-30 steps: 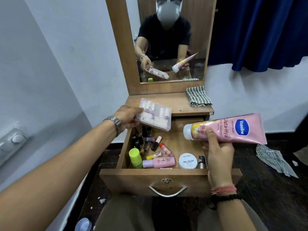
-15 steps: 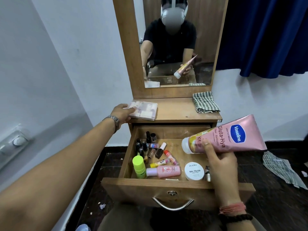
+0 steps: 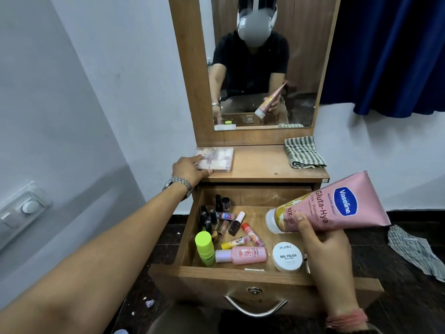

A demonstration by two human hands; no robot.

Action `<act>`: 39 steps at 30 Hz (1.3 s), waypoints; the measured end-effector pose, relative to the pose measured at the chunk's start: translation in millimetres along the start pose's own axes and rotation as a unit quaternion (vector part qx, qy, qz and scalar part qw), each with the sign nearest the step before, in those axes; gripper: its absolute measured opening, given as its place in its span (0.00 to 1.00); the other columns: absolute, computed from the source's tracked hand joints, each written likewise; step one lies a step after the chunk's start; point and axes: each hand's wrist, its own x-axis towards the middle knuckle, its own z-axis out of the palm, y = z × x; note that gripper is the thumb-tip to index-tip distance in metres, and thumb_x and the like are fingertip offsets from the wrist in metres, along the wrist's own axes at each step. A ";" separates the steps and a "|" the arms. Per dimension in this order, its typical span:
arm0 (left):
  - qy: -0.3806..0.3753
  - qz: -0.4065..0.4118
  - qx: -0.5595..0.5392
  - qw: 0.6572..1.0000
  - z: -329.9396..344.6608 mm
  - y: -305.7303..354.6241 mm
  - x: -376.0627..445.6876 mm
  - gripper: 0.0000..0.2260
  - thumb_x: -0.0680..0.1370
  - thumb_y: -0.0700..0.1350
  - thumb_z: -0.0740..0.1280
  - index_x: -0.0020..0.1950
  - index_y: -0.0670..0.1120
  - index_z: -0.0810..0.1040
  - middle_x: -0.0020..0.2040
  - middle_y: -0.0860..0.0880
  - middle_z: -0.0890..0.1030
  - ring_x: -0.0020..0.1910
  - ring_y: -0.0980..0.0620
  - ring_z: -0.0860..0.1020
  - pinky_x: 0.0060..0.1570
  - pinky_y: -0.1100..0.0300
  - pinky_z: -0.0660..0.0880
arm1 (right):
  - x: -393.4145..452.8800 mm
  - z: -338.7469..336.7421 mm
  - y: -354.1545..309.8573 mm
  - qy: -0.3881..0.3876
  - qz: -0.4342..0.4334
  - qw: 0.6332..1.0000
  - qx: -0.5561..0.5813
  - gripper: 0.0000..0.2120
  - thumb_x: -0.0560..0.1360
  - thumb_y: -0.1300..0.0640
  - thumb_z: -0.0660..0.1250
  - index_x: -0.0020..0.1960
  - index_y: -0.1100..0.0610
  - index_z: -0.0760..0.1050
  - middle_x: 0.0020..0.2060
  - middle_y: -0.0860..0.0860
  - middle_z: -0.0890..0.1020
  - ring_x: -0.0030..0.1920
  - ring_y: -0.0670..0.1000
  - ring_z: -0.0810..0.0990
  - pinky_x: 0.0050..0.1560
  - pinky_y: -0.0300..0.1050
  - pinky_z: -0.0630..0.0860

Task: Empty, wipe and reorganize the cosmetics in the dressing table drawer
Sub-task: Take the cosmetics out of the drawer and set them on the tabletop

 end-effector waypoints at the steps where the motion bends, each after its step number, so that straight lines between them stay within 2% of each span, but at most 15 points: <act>1: 0.000 -0.003 0.000 1.000 0.9 0.4 2.2 0.26 0.68 0.55 0.75 0.65 0.52 0.76 0.65 0.43 0.75 0.64 0.42 0.72 0.62 0.52 0.71 | 0.1 0.3 0.4 -0.001 0.002 1.000 -0.002 0.17 0.61 0.36 0.69 0.43 0.46 0.76 0.39 0.25 0.79 0.44 0.27 0.77 0.44 0.35 0.71; 4: 0.004 -0.002 0.000 1.000 3.0 1.9 7.1 0.25 0.69 0.54 0.75 0.64 0.52 0.76 0.66 0.44 0.75 0.64 0.43 0.72 0.62 0.53 0.71 | 0.0 0.4 2.0 -0.003 0.008 1.000 -0.013 0.17 0.61 0.34 0.68 0.43 0.44 0.76 0.39 0.26 0.80 0.45 0.28 0.77 0.47 0.39 0.72; 9: 0.011 -0.002 0.000 1.000 3.4 2.6 16.0 0.23 0.69 0.52 0.75 0.63 0.53 0.77 0.66 0.44 0.74 0.63 0.42 0.73 0.61 0.53 0.71 | -0.6 0.5 2.5 -0.006 0.006 0.999 -0.036 0.20 0.61 0.33 0.68 0.44 0.46 0.76 0.43 0.35 0.81 0.48 0.38 0.79 0.50 0.44 0.75; 13: 0.012 -0.002 0.003 1.000 3.6 2.8 21.8 0.22 0.69 0.52 0.75 0.61 0.54 0.78 0.65 0.44 0.75 0.62 0.42 0.73 0.59 0.54 0.71 | -0.8 1.5 1.6 -0.005 0.006 0.999 -0.044 0.19 0.60 0.33 0.68 0.44 0.44 0.75 0.43 0.35 0.80 0.48 0.40 0.78 0.50 0.45 0.75; 16: 0.010 0.000 0.006 1.000 4.3 2.6 25.6 0.21 0.69 0.52 0.75 0.62 0.53 0.78 0.65 0.44 0.76 0.62 0.42 0.74 0.59 0.54 0.71 | -0.7 1.6 2.9 -0.004 -0.006 0.998 -0.060 0.24 0.60 0.31 0.67 0.46 0.48 0.77 0.43 0.37 0.82 0.47 0.39 0.79 0.49 0.45 0.76; 20: 0.002 0.000 0.024 1.000 5.2 1.2 31.8 0.22 0.72 0.52 0.72 0.65 0.53 0.76 0.67 0.44 0.74 0.62 0.42 0.73 0.60 0.53 0.72 | -1.7 2.4 4.5 -0.016 -0.016 0.996 -0.085 0.21 0.63 0.33 0.69 0.48 0.46 0.76 0.45 0.38 0.83 0.51 0.44 0.80 0.54 0.53 0.78; 26: -0.004 0.007 0.036 0.999 8.8 -0.4 42.4 0.22 0.72 0.52 0.72 0.66 0.53 0.75 0.67 0.43 0.73 0.62 0.41 0.73 0.60 0.53 0.72 | -1.8 3.4 2.5 -0.023 -0.031 0.996 -0.082 0.25 0.61 0.33 0.68 0.51 0.48 0.76 0.46 0.39 0.82 0.48 0.37 0.79 0.48 0.39 0.73; 29: -0.038 -0.001 0.064 0.997 7.1 -1.1 46.7 0.24 0.73 0.54 0.71 0.68 0.53 0.72 0.68 0.43 0.72 0.63 0.41 0.72 0.60 0.52 0.72 | -0.8 3.2 4.0 -0.030 -0.033 0.995 -0.091 0.20 0.66 0.40 0.72 0.53 0.49 0.75 0.47 0.42 0.82 0.50 0.42 0.80 0.50 0.43 0.75; 31: -0.040 -0.014 0.110 0.993 2.7 2.2 43.6 0.30 0.71 0.57 0.71 0.70 0.52 0.68 0.71 0.43 0.68 0.66 0.40 0.68 0.62 0.48 0.70 | -1.0 2.6 5.1 -0.034 -0.041 0.993 -0.103 0.18 0.68 0.43 0.73 0.52 0.49 0.75 0.47 0.43 0.82 0.49 0.43 0.80 0.48 0.42 0.75; 33: -0.006 0.039 0.118 0.992 -2.6 12.3 31.1 0.30 0.71 0.57 0.71 0.71 0.54 0.67 0.73 0.45 0.64 0.69 0.41 0.64 0.65 0.46 0.67 | -1.8 2.7 4.5 -0.037 -0.048 0.992 -0.113 0.16 0.68 0.44 0.73 0.51 0.49 0.75 0.45 0.42 0.82 0.47 0.42 0.80 0.44 0.38 0.73; 35: 0.007 0.155 0.064 0.986 -4.9 28.7 8.9 0.25 0.73 0.53 0.70 0.68 0.53 0.70 0.70 0.48 0.68 0.67 0.45 0.67 0.63 0.51 0.67 | -2.0 2.5 4.6 -0.040 -0.056 0.990 -0.123 0.12 0.68 0.45 0.73 0.48 0.46 0.75 0.41 0.40 0.82 0.43 0.39 0.79 0.40 0.36 0.72; 37: -0.071 0.244 0.002 0.967 -6.0 45.4 -25.8 0.21 0.74 0.51 0.69 0.66 0.53 0.72 0.65 0.52 0.73 0.62 0.51 0.72 0.58 0.57 0.71 | -3.1 2.4 4.0 -0.047 -0.065 0.988 -0.130 0.11 0.68 0.47 0.73 0.48 0.44 0.74 0.40 0.38 0.82 0.43 0.38 0.79 0.39 0.35 0.72; 39: -0.224 0.305 -0.036 0.925 -5.7 57.5 -66.8 0.23 0.74 0.51 0.69 0.68 0.54 0.70 0.63 0.55 0.74 0.60 0.58 0.73 0.56 0.64 0.71 | -4.5 2.5 1.7 -0.053 -0.076 0.988 -0.122 0.14 0.69 0.48 0.73 0.53 0.44 0.74 0.43 0.37 0.82 0.43 0.39 0.80 0.40 0.35 0.73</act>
